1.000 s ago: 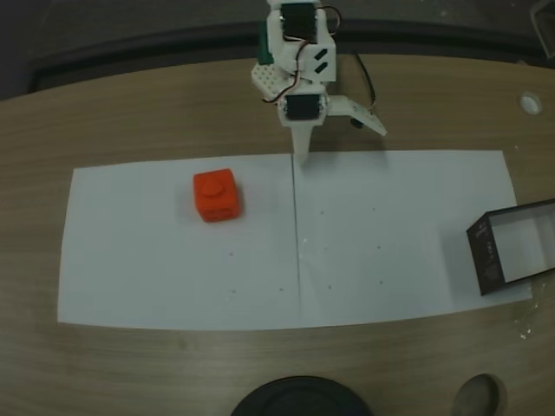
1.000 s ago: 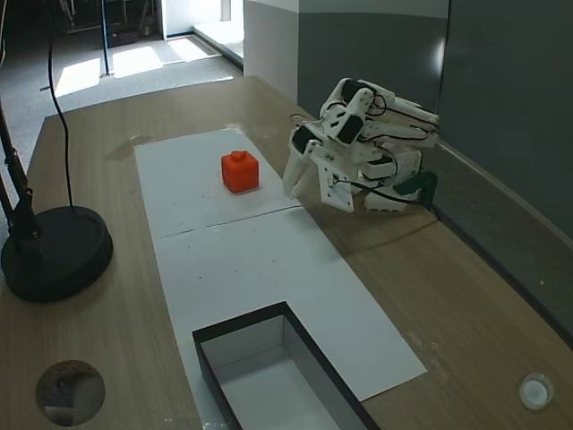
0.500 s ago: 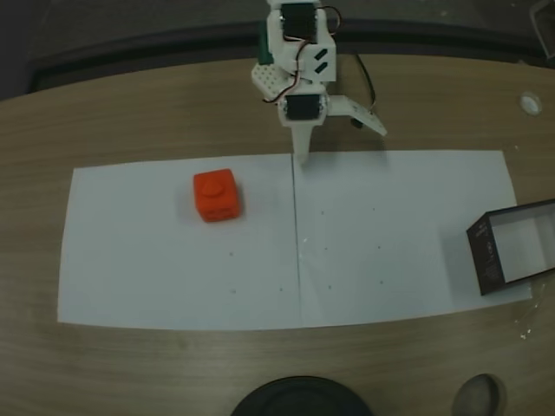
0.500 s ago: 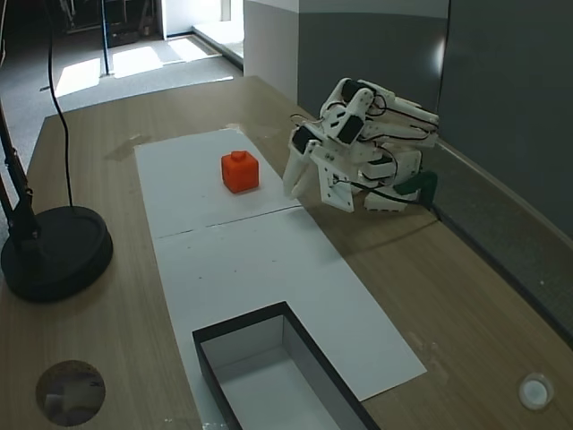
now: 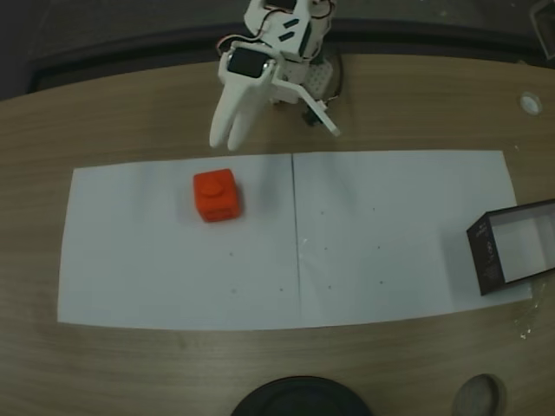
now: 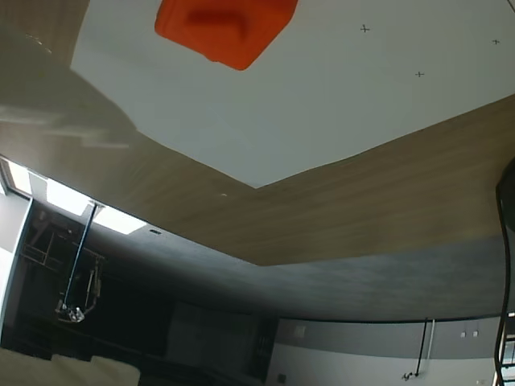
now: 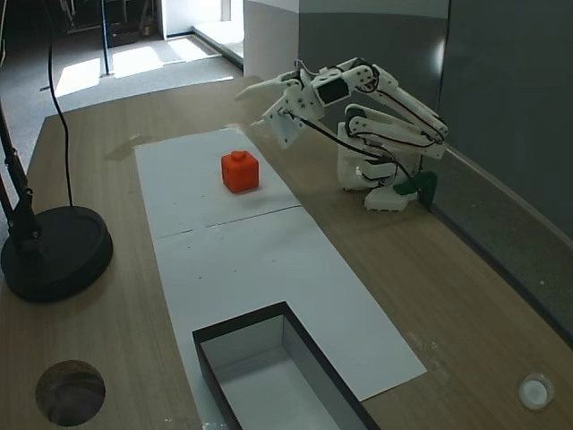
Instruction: Grab a orange square and put it in the box.
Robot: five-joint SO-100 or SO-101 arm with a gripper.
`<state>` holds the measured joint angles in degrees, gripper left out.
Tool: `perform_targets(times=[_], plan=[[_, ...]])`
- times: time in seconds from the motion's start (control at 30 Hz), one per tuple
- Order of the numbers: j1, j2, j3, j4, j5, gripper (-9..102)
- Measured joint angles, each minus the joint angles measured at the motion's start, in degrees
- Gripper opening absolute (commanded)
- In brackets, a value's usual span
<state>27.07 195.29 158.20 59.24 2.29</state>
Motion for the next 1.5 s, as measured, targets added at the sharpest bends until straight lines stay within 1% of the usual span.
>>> perform_targets(times=[0.07,0.17,0.37,0.63,0.87,1.0,1.13,1.2,1.3,1.43,1.5], plan=[[1.6,-4.3,-4.0,3.2,0.2,41],[0.9,-14.1,-7.6,5.8,0.4,43],[1.1,-38.8,-17.1,6.0,0.4,40],[1.8,-72.3,-30.5,6.0,1.8,40],[2.0,-90.7,-38.8,5.7,4.0,40],[1.7,-96.6,-41.0,5.7,4.1,39],[2.1,-99.0,-42.4,5.7,4.1,32],[2.1,-99.1,-42.5,5.5,4.1,31],[2.9,-99.2,-42.8,5.4,4.1,32],[6.9,-99.2,-44.4,5.3,4.1,38],[8.9,-99.3,-44.7,5.4,4.1,37]])
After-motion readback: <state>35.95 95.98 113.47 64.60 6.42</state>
